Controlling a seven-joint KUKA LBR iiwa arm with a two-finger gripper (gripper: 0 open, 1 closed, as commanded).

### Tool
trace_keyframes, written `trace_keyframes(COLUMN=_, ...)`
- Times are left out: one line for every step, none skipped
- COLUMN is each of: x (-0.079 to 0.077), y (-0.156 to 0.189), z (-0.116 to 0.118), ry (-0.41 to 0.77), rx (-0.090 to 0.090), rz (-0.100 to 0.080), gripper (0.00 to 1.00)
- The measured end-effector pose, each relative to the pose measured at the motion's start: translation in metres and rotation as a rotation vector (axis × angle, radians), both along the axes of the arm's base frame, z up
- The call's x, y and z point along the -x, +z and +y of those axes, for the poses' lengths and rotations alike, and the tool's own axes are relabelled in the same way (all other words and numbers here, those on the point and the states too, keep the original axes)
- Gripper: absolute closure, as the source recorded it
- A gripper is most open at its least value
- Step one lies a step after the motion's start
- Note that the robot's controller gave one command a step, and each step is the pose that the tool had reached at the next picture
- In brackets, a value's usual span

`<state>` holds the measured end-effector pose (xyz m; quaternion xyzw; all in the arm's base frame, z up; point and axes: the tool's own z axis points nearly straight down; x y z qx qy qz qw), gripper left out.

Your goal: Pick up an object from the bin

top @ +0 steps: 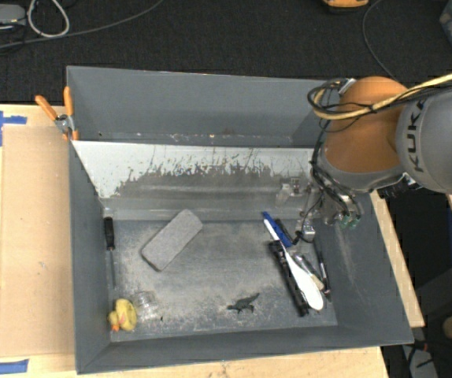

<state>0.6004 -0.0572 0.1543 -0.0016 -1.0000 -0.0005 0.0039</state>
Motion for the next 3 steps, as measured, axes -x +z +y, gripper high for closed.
trace_keyframes(x=-0.002, y=0.004, z=0.000, ry=0.002, rx=0.001, rz=-0.007, gripper=0.00)
trace_keyframes(x=0.036, y=-0.084, z=-0.043, ry=-0.035, rx=0.000, rz=-0.007, gripper=0.00)
trace_keyframes(x=0.040, y=-0.033, z=-0.042, ry=-0.295, rx=-0.002, rz=-0.015, gripper=0.00)
